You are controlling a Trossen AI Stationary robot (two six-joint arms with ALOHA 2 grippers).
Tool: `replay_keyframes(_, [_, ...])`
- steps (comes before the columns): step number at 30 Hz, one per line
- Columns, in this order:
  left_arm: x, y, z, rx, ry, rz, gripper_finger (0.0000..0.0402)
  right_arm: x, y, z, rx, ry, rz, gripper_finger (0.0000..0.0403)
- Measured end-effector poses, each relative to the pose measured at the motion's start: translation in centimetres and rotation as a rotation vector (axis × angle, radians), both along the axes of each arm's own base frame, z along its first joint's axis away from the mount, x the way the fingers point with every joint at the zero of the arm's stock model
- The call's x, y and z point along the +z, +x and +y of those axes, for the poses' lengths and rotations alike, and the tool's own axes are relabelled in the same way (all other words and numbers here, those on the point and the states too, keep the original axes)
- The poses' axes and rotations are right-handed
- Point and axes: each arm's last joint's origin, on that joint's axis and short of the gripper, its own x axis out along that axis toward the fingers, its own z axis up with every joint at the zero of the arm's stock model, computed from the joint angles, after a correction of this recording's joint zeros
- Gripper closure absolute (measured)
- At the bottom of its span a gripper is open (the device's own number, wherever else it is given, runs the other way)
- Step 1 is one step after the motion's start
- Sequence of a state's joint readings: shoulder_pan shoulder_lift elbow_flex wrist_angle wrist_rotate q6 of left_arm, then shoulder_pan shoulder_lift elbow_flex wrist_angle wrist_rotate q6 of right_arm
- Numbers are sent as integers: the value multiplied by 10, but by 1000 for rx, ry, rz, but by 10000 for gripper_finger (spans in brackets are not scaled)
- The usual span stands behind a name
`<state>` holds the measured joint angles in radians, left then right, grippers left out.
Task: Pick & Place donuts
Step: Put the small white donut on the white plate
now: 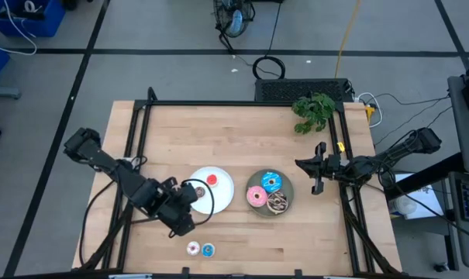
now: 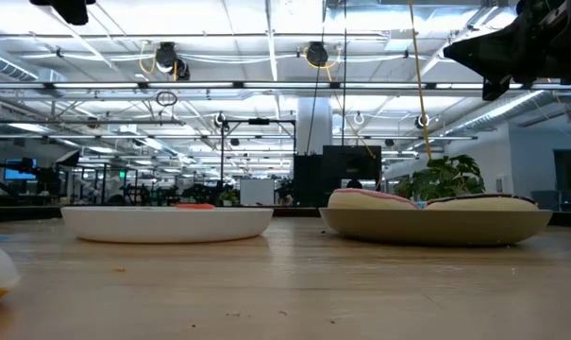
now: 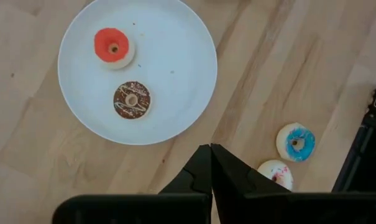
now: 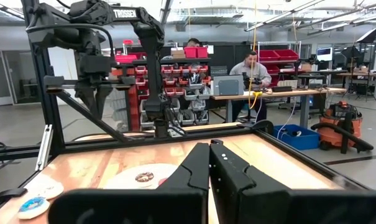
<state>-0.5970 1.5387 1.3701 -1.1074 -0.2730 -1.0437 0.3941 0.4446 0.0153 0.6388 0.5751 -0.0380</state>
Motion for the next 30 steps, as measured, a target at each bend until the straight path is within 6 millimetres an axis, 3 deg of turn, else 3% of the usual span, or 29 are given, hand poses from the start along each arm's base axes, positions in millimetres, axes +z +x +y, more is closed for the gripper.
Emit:
replay_keyframes(9, [0, -1, -2, 1, 5, -5, 378, 0, 0, 0, 0, 0, 0, 403])
replay_keyframes(17, [0, 2, 3, -50, 51, -10, 398, 0, 0, 0, -1, -6, 1, 403])
replay_keyframes(24, [0, 4, 6, -37, 64, -17, 377, 0, 0, 0, -1, -7, 2, 403])
replay_keyframes(30, [1, 5, 6, -79, 108, -33, 393, 0, 0, 0, -1, -8, 2, 403])
